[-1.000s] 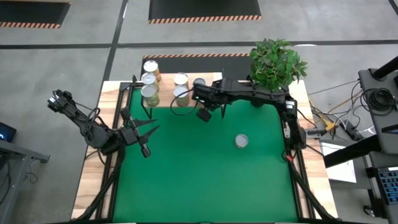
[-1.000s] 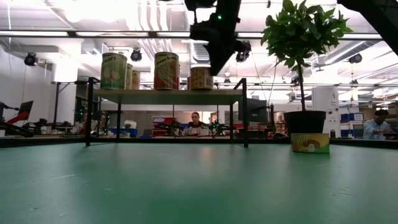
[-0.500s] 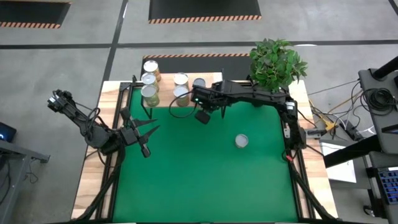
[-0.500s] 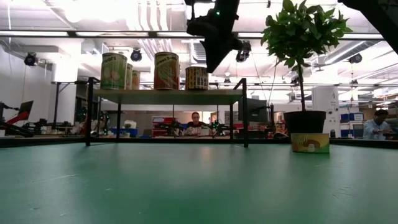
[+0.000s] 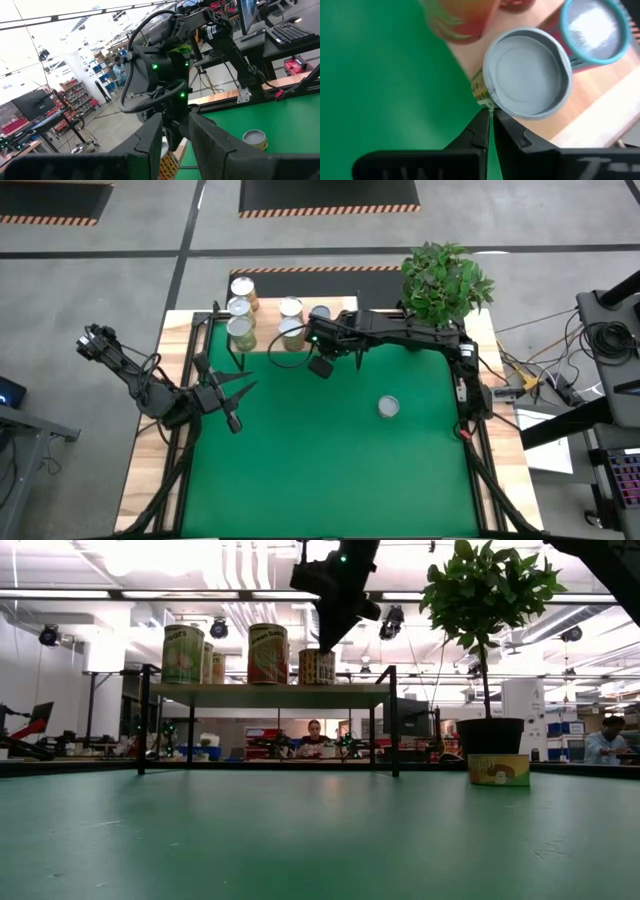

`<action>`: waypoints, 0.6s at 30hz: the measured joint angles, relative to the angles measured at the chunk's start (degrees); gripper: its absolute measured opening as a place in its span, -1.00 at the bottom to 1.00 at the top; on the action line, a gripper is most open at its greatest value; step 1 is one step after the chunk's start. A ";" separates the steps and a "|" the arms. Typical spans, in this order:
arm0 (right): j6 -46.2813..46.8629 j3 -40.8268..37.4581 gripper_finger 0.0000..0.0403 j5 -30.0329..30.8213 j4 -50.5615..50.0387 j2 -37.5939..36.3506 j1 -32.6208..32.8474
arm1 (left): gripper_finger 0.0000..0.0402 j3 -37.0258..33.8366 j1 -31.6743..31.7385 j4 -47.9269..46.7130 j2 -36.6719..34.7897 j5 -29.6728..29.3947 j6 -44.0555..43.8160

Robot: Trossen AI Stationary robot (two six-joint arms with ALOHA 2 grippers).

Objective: Pick and place cans onto a shelf
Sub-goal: Put the black bean can on the shelf, then put the mushroom can on the shelf

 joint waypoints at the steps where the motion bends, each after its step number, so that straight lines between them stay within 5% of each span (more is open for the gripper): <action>1: -0.26 0.00 -0.94 0.58 0.10 0.00 -0.15 | -0.59 0.00 0.00 -0.02 0.00 0.01 0.00; 18: -0.48 -0.04 -0.94 -0.04 -0.56 -3.68 3.85 | -0.59 0.00 0.01 -0.05 0.00 -0.01 -0.01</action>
